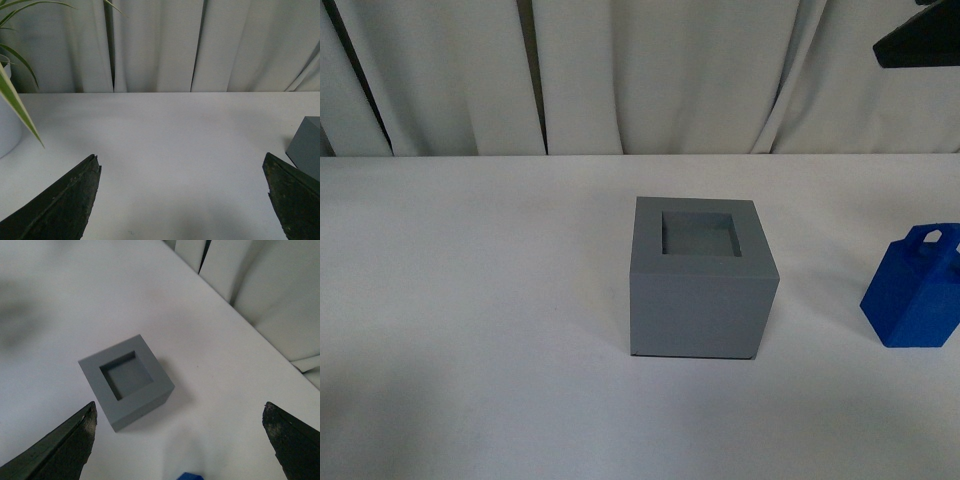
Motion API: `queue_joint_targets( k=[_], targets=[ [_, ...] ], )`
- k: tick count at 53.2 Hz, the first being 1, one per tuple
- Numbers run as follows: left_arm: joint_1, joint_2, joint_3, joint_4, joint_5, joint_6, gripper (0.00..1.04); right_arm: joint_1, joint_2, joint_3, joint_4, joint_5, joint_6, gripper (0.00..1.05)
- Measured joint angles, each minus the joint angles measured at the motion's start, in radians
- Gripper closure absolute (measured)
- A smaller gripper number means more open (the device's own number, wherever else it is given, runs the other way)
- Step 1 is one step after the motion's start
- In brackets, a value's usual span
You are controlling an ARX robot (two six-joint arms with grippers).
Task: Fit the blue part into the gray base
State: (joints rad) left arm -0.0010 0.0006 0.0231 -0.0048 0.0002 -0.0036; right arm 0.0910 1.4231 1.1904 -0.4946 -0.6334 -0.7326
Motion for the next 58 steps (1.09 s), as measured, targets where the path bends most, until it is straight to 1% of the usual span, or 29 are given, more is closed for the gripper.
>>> queue_joint_targets(
  k=[3, 11, 22, 30, 36, 43, 58],
  targets=[
    [0.0, 0.0, 0.0, 0.0, 0.0, 0.0, 0.06, 0.013, 0.076, 0.108, -0.133, 0.039, -0.117, 0.07],
    [0.0, 0.0, 0.0, 0.0, 0.0, 0.0, 0.06, 0.028, 0.184, 0.238, -0.294, 0.113, -0.288, 0.07],
    [0.0, 0.0, 0.0, 0.0, 0.0, 0.0, 0.06, 0.027, 0.319, 0.371, -0.45, 0.237, -0.452, 0.07],
    [0.0, 0.0, 0.0, 0.0, 0.0, 0.0, 0.06, 0.007, 0.402, 0.418, -0.56, 0.298, -0.545, 0.07],
    [0.0, 0.0, 0.0, 0.0, 0.0, 0.0, 0.06, -0.011, 0.431, 0.417, -0.604, 0.329, -0.604, 0.07],
    [0.0, 0.0, 0.0, 0.0, 0.0, 0.0, 0.06, -0.031, 0.451, 0.401, -0.592, 0.364, -0.632, 0.07],
    [0.0, 0.0, 0.0, 0.0, 0.0, 0.0, 0.06, -0.048, 0.471, 0.339, -0.579, 0.404, -0.676, 0.07]
  ],
)
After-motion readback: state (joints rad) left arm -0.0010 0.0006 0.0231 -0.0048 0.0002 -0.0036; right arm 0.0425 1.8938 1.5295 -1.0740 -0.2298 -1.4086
